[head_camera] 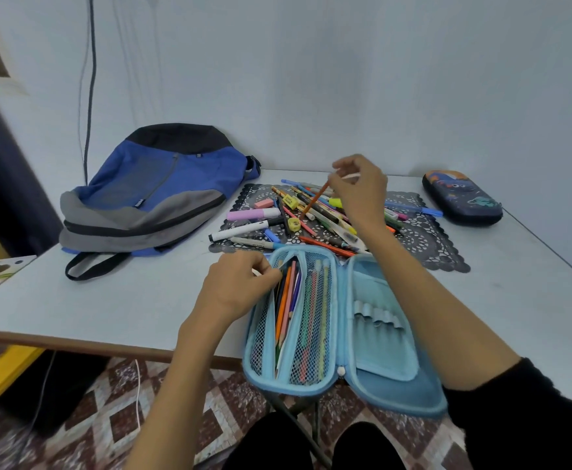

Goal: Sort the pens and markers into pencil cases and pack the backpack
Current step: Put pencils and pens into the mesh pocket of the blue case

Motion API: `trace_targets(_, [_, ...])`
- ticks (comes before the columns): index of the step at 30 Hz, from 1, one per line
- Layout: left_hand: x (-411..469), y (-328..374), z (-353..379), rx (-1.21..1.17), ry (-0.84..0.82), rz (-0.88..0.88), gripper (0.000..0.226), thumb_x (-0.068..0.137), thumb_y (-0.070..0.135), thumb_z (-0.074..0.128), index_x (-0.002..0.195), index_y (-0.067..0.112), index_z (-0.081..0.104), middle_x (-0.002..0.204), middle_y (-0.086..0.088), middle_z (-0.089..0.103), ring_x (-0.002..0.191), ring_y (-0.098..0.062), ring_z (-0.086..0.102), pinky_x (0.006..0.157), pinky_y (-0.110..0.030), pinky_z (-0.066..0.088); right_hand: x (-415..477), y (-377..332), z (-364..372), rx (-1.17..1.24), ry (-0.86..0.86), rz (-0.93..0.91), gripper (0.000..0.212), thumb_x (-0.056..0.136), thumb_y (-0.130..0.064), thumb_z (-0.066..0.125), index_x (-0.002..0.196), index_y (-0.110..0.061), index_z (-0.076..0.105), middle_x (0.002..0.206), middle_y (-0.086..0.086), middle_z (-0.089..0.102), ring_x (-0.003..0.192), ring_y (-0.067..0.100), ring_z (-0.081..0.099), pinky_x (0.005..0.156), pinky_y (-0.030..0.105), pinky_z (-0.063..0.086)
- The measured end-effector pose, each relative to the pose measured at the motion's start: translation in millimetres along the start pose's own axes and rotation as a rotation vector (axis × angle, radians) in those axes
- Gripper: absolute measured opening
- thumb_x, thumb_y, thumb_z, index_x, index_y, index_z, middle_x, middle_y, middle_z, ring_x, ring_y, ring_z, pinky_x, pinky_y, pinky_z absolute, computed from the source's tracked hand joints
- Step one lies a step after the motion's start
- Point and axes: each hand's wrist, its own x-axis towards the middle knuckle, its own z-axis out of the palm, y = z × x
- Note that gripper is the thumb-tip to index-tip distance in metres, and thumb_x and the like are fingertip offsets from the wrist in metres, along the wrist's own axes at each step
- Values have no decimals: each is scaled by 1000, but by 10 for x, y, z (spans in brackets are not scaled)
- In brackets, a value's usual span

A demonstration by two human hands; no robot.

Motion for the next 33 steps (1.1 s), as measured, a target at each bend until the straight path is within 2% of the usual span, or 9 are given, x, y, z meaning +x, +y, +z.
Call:
trace_targets(4, [0,14,-7,31,-7,-4,22,88,36,61,70,24,61,75,5,65,77,-16,62,58,-22,38,45,-310,-233,181,72,-34,13,84,-4,65,95,-8,68,77,4,69,67,20,70,59,30,59])
trace_targets(6, [-2,22,-7,40,-14,-8,22,89,36,59,73,22,62,70,5,63,75,-18,62,62,-26,39,36,-399,-338,259,45,9,13,82,-1,66,94,-6,70,75,9,70,65,21,70,58,29,59])
trace_targets(9, [13,19,-1,74,-5,-9,22,91,37,57,75,22,60,74,0,67,79,-23,63,66,-33,37,-57,-445,-424,339,-108,154,14,81,3,66,94,0,71,73,11,68,59,19,66,57,27,55])
trace_targets(14, [14,44,12,97,-2,1,23,93,37,55,74,24,56,80,0,68,81,-22,63,67,-32,34,-342,-347,-396,373,-304,358,11,83,7,65,94,4,68,74,15,67,54,17,66,56,22,56])
trace_targets(17, [7,40,11,102,-1,2,24,93,37,54,71,26,53,80,0,67,79,-22,63,66,-32,35,-499,-249,-313,382,-457,506,13,83,9,65,96,6,66,78,17,69,58,20,68,60,25,59])
trace_targets(20, [10,36,9,106,2,7,24,93,38,55,72,26,53,79,0,67,78,-23,63,66,-33,37,-619,-170,-228,320,-603,571,17,82,9,67,98,8,64,81,19,70,63,23,71,62,25,60])
trace_targets(25, [0,45,7,117,11,8,24,93,39,54,74,24,54,77,0,67,78,-22,64,67,-33,39,-693,-140,-152,136,-696,468,11,83,4,70,92,1,65,77,16,70,61,18,69,49,21,54])
trace_targets(28, [-9,69,6,126,6,12,22,94,38,53,76,24,54,80,1,66,80,-21,63,67,-32,35,-690,-144,-89,-16,-736,399,9,84,2,69,92,0,66,77,14,69,53,9,63,41,16,45])
trace_targets(33, [-29,70,16,117,3,33,24,95,35,51,73,26,49,78,2,64,78,-21,60,65,-32,33,-636,-128,-10,-229,-822,273,8,85,-7,71,83,-11,65,64,2,64,35,-1,48,38,16,39])
